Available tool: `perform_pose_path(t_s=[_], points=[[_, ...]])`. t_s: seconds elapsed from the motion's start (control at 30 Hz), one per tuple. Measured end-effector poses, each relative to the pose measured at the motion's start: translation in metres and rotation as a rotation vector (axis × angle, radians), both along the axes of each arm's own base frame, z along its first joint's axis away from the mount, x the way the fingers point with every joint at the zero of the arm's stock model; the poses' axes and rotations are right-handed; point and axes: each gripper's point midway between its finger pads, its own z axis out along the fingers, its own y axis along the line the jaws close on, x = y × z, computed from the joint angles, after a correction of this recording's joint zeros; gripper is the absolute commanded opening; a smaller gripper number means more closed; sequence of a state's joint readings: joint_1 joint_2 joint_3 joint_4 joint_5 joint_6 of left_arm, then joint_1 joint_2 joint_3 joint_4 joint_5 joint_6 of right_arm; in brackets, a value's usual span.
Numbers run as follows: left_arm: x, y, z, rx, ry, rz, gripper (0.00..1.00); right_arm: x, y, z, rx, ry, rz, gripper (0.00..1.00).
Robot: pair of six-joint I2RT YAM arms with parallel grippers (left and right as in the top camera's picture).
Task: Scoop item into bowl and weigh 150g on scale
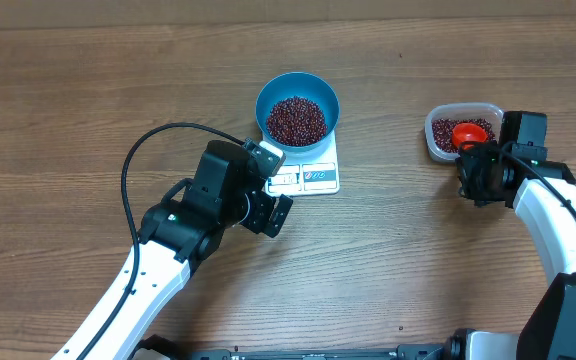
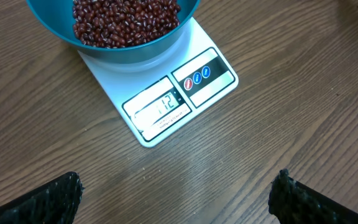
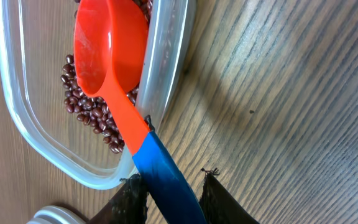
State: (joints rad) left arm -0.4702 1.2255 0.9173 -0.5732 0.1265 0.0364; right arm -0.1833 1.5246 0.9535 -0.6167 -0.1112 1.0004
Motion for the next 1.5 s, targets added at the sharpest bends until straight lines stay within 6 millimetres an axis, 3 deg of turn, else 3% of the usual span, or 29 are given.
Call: perform_pose_path(t_s=[0.5,0.7,0.87,1.23,1.5], points=[[0.0,0.0,0.0,0.0,0.0,0.0,1.0,0.008,-0.001,0.004,-0.086,-0.044,0.156,0.2],[0.0,0.0,0.0,0.0,0.0,0.0,1.0,0.007,0.001,0.005,-0.129,-0.046,0.271,0.1],[0.0,0.0,0.0,0.0,0.0,0.0,1.0,0.012,0.001,0.019,-0.17,-0.057,0.366,0.04],[0.0,0.0,0.0,0.0,0.0,0.0,1.0,0.015,0.002,0.052,-0.27,-0.058,0.595,0.04],[0.0,0.0,0.0,0.0,0.0,0.0,1.0,0.006,0.008,0.068,-0.324,-0.045,0.81,0.04]])
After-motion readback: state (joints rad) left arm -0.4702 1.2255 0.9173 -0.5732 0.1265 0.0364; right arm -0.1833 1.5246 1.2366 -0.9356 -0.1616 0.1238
